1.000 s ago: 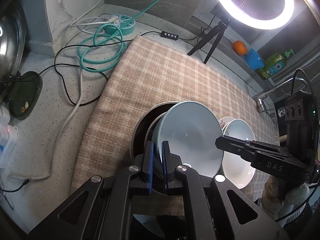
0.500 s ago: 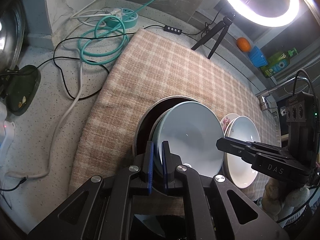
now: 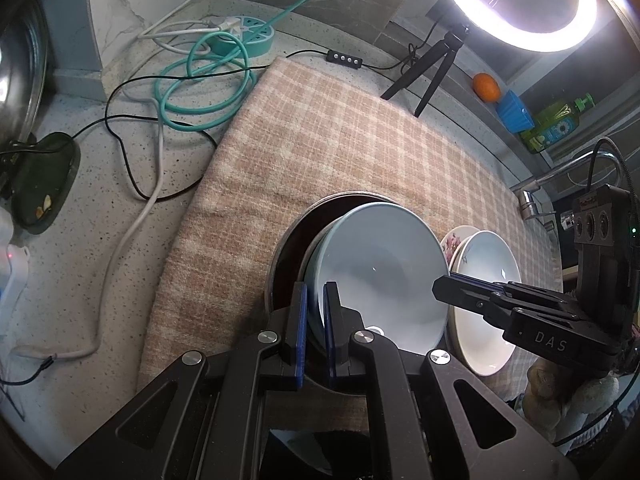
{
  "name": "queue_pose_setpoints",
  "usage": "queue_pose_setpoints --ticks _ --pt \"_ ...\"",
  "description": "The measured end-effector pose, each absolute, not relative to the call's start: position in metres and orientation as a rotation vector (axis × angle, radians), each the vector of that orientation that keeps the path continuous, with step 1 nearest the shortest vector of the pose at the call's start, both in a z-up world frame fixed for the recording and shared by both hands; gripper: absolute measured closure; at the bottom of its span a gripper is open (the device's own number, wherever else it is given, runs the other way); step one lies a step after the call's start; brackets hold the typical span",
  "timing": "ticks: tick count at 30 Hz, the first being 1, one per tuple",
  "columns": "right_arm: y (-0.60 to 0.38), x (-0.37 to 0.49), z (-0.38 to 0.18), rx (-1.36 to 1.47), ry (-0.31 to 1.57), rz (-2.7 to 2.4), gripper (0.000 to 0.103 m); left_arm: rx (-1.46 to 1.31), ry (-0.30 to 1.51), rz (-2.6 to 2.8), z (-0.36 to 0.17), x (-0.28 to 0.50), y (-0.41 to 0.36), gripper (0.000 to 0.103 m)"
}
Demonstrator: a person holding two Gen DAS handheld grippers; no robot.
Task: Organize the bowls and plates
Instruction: 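Lower the pale blue bowl into the steel bowl with both grippers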
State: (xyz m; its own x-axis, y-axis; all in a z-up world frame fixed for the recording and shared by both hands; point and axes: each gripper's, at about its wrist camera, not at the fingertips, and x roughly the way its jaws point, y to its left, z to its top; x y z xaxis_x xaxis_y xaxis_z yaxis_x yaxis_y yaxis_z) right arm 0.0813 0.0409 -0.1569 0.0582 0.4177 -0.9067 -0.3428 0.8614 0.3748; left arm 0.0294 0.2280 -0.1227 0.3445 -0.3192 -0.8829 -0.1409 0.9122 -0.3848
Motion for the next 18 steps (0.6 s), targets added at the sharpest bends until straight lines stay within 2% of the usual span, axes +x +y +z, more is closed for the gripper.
queue_pose_setpoints --ticks 18 --pt "0.037 0.072 -0.131 -0.006 1.293 0.577 0.088 -0.359 1.164 -0.080 -0.107 0.020 0.231 0.096"
